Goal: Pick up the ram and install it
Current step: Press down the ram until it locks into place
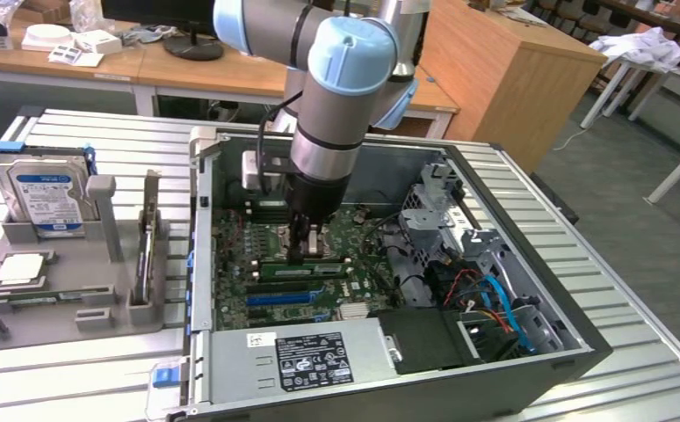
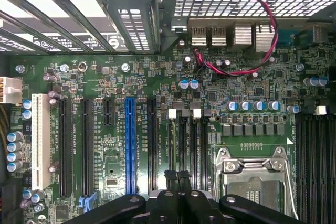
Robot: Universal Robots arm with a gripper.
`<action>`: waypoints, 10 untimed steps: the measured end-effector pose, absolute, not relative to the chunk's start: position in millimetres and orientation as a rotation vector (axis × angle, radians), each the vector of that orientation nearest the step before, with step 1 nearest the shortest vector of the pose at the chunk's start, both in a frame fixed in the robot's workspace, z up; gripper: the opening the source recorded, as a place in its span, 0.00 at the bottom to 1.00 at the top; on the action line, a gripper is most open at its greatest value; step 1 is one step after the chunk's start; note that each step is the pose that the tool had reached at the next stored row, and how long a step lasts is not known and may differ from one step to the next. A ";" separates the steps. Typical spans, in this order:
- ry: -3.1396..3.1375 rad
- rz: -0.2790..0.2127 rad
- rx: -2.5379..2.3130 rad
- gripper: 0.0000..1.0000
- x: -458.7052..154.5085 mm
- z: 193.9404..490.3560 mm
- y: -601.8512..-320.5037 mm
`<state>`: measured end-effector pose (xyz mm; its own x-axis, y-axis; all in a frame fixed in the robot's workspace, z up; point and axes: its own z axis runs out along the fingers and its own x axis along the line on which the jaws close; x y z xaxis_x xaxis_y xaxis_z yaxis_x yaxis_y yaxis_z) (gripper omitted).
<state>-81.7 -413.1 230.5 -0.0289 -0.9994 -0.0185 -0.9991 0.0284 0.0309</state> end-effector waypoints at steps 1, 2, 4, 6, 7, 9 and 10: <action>-2.247 -0.055 2.183 0.11 -81.7 230.2 -413.1; -2.247 -0.055 2.183 0.11 -81.7 230.2 -413.1; -2.247 -0.055 2.183 0.11 -81.7 230.1 -413.1; -2.247 -0.055 2.184 0.11 -81.7 229.7 -413.1; -2.247 -0.055 2.183 0.11 -81.7 229.4 -413.1; -2.247 -0.055 2.183 0.11 -81.7 228.9 -413.1; -2.247 -0.055 2.183 0.11 -81.7 228.7 -413.1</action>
<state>-81.7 -413.1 228.7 -0.0289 -0.9994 -0.0186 -0.9991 0.0283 0.0308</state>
